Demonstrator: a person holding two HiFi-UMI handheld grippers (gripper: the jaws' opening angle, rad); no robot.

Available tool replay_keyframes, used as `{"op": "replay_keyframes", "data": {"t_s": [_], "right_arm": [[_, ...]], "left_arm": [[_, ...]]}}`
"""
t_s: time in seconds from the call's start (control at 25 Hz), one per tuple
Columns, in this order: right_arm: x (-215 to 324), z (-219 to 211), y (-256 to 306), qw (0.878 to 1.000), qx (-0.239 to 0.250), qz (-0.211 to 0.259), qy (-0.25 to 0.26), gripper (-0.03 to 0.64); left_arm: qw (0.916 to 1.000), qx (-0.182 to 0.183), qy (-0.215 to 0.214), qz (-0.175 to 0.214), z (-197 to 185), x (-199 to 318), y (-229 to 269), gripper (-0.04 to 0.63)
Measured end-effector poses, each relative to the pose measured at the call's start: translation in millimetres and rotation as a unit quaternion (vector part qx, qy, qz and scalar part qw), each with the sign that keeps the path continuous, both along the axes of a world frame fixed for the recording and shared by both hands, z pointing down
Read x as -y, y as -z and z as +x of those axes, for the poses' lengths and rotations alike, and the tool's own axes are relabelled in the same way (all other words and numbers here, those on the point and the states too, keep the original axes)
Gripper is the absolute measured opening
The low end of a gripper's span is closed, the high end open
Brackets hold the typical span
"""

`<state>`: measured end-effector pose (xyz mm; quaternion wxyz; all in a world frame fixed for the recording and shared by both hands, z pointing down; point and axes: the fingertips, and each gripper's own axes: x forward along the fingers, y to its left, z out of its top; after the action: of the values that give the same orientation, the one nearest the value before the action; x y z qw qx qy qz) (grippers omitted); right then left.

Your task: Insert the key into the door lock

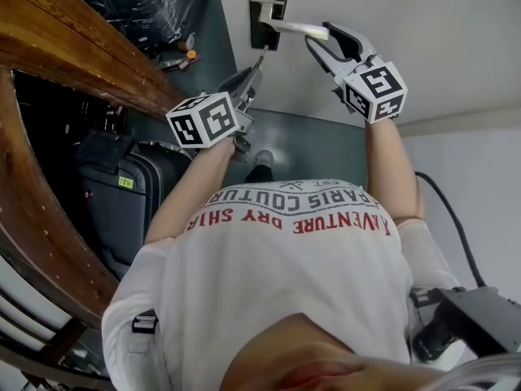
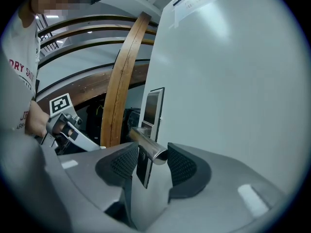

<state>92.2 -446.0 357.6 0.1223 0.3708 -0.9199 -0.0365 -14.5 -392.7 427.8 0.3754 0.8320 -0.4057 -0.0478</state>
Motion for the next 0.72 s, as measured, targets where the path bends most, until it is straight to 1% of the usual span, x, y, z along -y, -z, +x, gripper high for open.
{"op": "replay_keyframes", "data": {"t_s": [0.12,0.24,0.36,0.48,0.64,0.72], "right_arm": [[0.4,0.9,-0.6,1.000,0.003,-0.001,-0.004,0.184],[0.8,1.3,-0.7,1.000,0.002,-0.003,-0.005,0.184],[1.3,0.9,-0.9,1.000,0.004,-0.005,-0.007,0.185],[0.8,0.2,-1.3,1.000,0.007,-0.006,-0.009,0.186],[-0.2,0.1,-1.3,1.000,0.009,-0.007,-0.010,0.185],[-0.4,-0.2,-0.9,1.000,0.009,-0.007,-0.010,0.184]], "left_arm": [[0.9985,-0.051,0.018,-0.008,3.7,14.7,-1.2,0.023],[0.9914,-0.119,0.045,-0.029,7.2,28.4,-3.4,0.023],[0.9807,-0.174,0.071,-0.055,9.6,39.5,-10.9,0.023],[0.9659,-0.229,0.088,-0.083,13.4,47.0,-18.2,0.023],[0.9477,-0.286,0.103,-0.096,14.4,53.8,-21.2,0.023],[0.9405,-0.307,0.106,-0.100,13.7,55.6,-22.7,0.023]]}}
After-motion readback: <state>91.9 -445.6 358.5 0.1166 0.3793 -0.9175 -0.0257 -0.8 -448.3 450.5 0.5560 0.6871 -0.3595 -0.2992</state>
